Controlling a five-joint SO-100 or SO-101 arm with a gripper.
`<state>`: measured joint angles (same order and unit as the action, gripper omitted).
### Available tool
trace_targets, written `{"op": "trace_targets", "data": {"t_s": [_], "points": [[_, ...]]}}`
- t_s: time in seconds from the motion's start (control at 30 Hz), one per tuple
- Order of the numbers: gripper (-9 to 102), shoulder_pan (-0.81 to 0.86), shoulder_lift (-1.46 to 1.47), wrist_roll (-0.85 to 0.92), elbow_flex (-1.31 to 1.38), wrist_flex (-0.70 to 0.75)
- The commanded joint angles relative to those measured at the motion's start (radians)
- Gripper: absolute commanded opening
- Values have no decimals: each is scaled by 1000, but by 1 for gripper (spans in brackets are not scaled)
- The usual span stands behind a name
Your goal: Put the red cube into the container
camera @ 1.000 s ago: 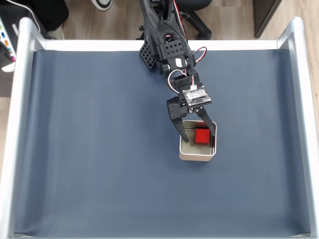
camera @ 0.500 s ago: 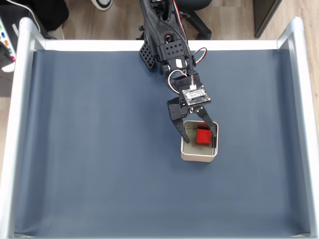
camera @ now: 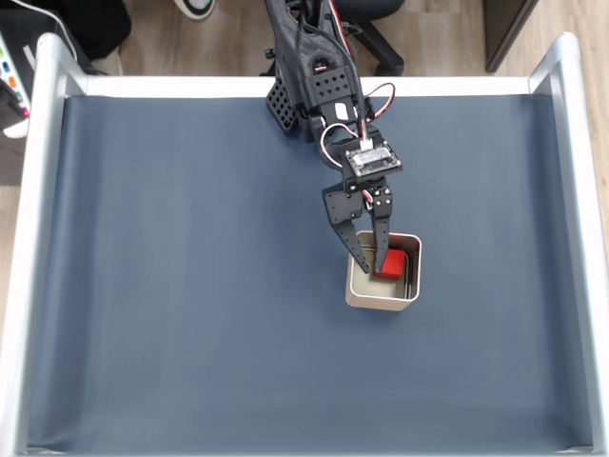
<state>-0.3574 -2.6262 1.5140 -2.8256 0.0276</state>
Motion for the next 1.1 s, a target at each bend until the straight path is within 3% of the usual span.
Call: {"op": "trace_targets", "data": {"t_s": [0.0,0.5,0.63,1.07], "points": [[0,58,-67,14,35,9],[0,232,-568,32,-229,376],[0,252,-627,35,-296,397],[0,261,-727,-43,-302,753]]}}
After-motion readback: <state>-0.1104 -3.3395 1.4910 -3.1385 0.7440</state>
